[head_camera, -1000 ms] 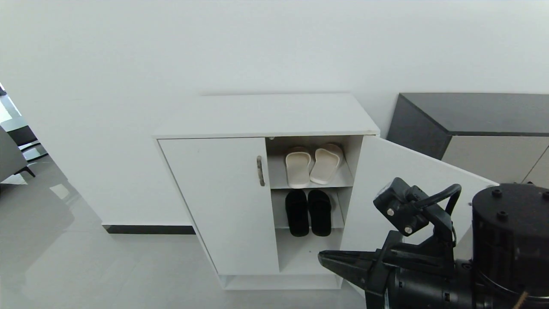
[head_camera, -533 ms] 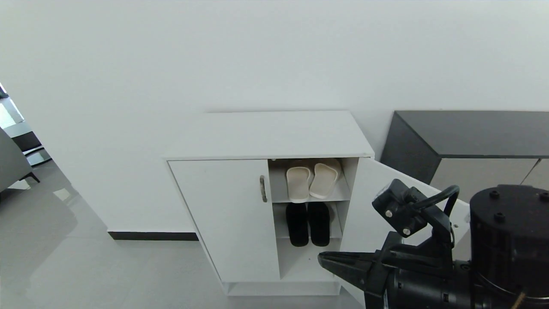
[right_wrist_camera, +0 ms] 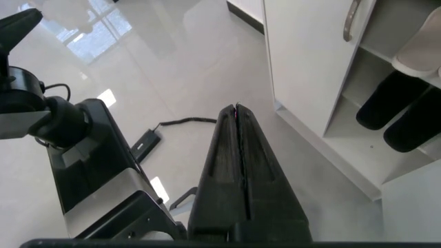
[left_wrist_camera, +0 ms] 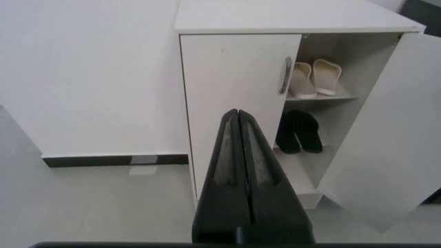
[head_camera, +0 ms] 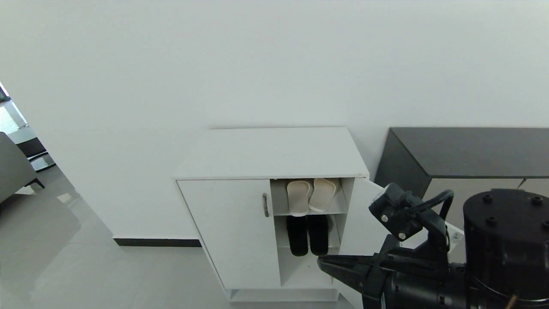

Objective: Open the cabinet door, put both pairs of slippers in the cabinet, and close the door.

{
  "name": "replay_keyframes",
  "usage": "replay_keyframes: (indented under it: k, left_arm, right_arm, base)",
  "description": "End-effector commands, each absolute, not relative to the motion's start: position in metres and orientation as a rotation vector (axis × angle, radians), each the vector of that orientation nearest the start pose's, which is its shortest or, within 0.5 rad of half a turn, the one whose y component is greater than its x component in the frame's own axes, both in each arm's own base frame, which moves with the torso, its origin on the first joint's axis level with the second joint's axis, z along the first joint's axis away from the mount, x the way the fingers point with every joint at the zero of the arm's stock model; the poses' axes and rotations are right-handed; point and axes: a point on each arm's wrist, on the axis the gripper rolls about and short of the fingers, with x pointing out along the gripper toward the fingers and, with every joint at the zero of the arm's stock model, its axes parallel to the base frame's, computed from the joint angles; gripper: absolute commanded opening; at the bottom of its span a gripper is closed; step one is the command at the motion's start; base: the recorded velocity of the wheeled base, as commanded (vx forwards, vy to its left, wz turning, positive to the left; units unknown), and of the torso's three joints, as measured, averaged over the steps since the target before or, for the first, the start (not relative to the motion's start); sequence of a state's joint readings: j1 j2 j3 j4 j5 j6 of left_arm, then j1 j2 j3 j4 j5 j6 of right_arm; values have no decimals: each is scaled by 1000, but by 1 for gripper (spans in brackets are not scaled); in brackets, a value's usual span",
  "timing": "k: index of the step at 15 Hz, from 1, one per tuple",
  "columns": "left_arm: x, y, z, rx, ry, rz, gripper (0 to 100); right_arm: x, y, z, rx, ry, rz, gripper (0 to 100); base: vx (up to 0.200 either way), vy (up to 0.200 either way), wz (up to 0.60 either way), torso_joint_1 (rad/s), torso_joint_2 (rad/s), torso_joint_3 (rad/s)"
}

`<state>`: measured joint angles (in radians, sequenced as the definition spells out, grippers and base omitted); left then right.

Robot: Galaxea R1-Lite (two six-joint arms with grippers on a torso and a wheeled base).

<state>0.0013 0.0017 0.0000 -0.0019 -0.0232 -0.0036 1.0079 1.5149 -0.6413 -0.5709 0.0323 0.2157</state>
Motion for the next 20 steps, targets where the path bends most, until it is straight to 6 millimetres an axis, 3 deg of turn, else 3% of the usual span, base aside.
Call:
replay_keyframes:
  k: [1, 6, 12, 20]
  left_arm:
    - [-23, -1, 76, -3, 0, -21, 0]
    - [-23, -1, 76, -3, 0, -21, 0]
    - [-23, -1, 76, -3, 0, -21, 0]
    - [-23, -1, 76, -5, 0, -21, 0]
  right_arm:
    - [133, 213, 182, 45, 390, 998, 0]
    - [134, 214, 179, 35, 393, 995, 0]
    - [135, 215, 176, 30, 402, 990, 0]
    - [145, 212, 177, 44, 387, 947, 0]
  base:
    - [0, 0, 0, 85, -183, -85]
    - [0, 0, 0, 8, -13, -7]
    - [-200, 0, 0, 8, 2, -1]
    - [0, 0, 0, 0, 0, 0]
